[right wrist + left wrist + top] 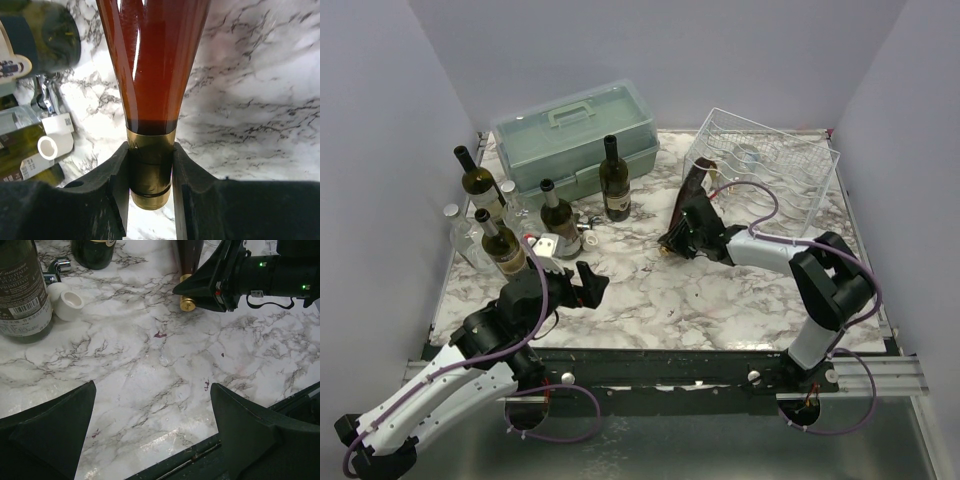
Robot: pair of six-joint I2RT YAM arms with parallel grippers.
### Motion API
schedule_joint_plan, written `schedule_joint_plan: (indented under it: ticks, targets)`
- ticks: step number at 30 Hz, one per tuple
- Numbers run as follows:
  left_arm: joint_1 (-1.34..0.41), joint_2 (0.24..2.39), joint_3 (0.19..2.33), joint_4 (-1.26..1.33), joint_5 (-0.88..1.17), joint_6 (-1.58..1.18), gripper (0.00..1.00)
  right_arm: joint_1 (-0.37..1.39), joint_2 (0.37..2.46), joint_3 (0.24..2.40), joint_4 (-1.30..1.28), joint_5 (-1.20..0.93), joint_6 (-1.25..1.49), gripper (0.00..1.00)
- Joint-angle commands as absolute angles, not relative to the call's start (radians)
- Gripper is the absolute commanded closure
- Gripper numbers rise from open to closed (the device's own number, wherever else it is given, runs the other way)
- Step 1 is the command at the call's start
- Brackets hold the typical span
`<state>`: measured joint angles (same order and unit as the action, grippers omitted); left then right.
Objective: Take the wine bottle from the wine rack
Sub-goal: Pick up the wine bottle from the wine rack.
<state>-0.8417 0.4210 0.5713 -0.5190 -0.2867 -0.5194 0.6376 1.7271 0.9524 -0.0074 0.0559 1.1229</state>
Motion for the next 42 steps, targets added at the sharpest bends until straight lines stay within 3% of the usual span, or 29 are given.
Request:
schedule_joint_plan:
  ticks: [1, 42]
  targets:
    - [-0.84, 0.406, 0.572, -0.517, -0.316, -0.505, 0.01, 0.68, 1.679, 0.974, 0.002, -0.047, 1.136, 1.0]
    - [-0.839, 0.5, 0.612, -0.524, -0.328, -0.442, 0.01, 0.712, 1.547, 0.896, -0.009, -0.213, 1.195, 1.0]
